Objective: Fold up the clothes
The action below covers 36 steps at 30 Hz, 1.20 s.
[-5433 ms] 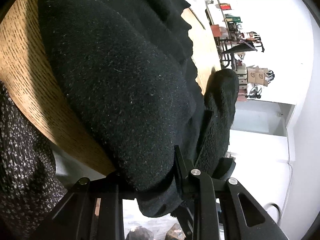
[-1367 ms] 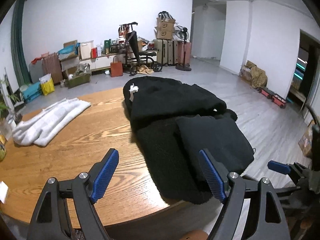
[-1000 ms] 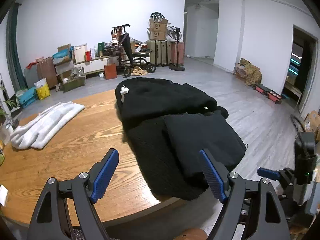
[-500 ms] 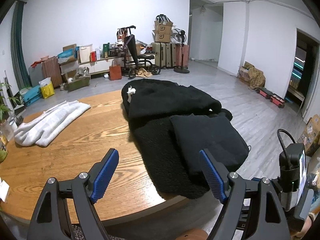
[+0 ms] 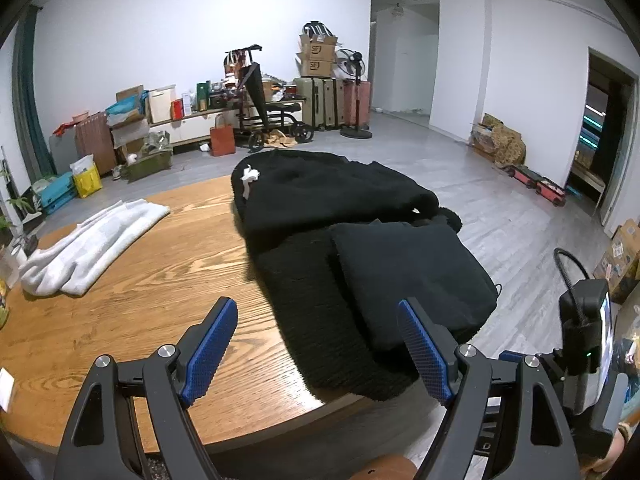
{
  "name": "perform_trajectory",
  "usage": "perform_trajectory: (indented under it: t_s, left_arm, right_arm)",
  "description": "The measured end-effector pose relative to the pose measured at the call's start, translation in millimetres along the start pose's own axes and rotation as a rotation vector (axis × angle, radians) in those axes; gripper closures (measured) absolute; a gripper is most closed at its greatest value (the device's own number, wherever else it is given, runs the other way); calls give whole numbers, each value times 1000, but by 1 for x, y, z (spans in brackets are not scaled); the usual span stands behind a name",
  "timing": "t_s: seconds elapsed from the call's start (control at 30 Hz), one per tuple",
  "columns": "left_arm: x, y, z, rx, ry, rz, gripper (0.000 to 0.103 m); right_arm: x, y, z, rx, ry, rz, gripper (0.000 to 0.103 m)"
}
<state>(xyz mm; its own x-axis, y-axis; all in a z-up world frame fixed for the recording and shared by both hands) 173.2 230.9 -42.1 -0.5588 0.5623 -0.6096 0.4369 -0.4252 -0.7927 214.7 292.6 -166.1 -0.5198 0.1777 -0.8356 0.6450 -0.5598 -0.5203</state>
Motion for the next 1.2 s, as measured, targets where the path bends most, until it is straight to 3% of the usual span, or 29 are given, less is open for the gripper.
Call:
perform_trajectory:
  t_s: [0.2,0.33,0.53,0.7,0.87,1.07,1.2]
  left_arm:
    - [20,6,-1,-3,17,42,21]
    - [30,6,3,-16,33,52,21]
    - [47,-30,14,-37,20,0,21]
    - [74,-54,15,-42,9,50,21]
    - [89,-76,19,-47,4,72,21]
    - [100,-93,36,-72,-44,82,21]
    - [101,-94,43,-90,-33,105,21]
  right_arm:
    - [-1,-8,-12,54,4,-26,7]
    - [-3,-19,-16,102,-38,-64,7]
    - [-14,-72,-15,9,49,-172,7]
    - [-23,-117,-13,-71,121,-257,7]
    - [-18,-159,-10,-132,174,-264,7]
    - [-19,-177,-8,-155,145,-260,7]
    - [-19,-183,-3,-183,150,-252,7]
Point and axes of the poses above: each gripper's, at about its wrist camera, not at the fingertips, and x roughly the way its jaws point, z to its left, y to its underside, the point moved 9 cm from there along x, roughly the way its jaws point, and after that the axes turned 2 degrees about -y, right-handed, at the moved point
